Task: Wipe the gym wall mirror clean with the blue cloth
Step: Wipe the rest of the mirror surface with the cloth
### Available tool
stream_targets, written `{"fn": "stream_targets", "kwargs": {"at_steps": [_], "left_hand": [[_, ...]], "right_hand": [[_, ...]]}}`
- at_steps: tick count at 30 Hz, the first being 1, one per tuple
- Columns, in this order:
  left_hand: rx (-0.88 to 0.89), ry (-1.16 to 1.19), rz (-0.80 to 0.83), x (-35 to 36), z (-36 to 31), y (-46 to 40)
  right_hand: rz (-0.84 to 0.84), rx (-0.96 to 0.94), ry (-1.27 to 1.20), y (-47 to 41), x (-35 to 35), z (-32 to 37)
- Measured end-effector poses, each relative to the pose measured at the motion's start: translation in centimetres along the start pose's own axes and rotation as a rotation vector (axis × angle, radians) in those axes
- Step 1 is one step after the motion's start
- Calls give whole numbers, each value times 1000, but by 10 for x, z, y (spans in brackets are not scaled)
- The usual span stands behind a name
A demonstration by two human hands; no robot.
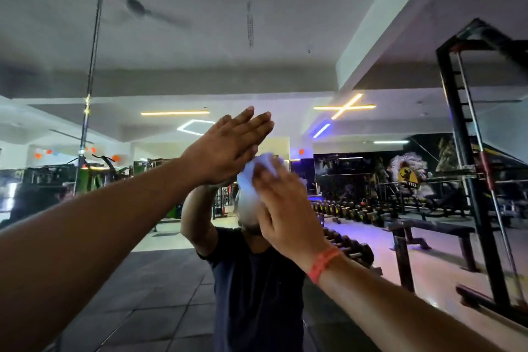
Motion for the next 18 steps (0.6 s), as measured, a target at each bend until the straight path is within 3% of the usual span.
{"fn": "stream_targets", "kwargs": {"at_steps": [2, 3, 4, 7, 9, 12, 14, 18], "left_hand": [[9, -1, -1, 1, 2, 10], [11, 1, -3, 2, 3, 14], [13, 5, -5, 2, 3, 18], [1, 14, -5, 4, -1, 23], [-22, 4, -6, 7, -4, 30], [-5, -39, -44, 13, -6, 41], [-9, -14, -55, 14, -3, 45], [-150, 258, -156, 5, -19, 43]], "right_hand": [[88, -285, 79, 10, -12, -16], [82, -332, 145, 10, -21, -33], [47, -292, 195, 8, -31, -48], [-141, 128, 127, 6, -35, -49], [-164, 185, 22, 16, -11, -14], [87, -209, 41, 24, 0, -1], [160, -353, 156, 16, -16, -23], [86, -13, 148, 13, -17, -18]]}}
Point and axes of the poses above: each hand's wrist, its own y-axis away from the middle knuckle, its own x-axis out of the palm, z = x × y, the point moved 3 cm from there along -y, towards the middle knuckle, and after that the axes turned 3 degrees about x, right-handed, at the moved point
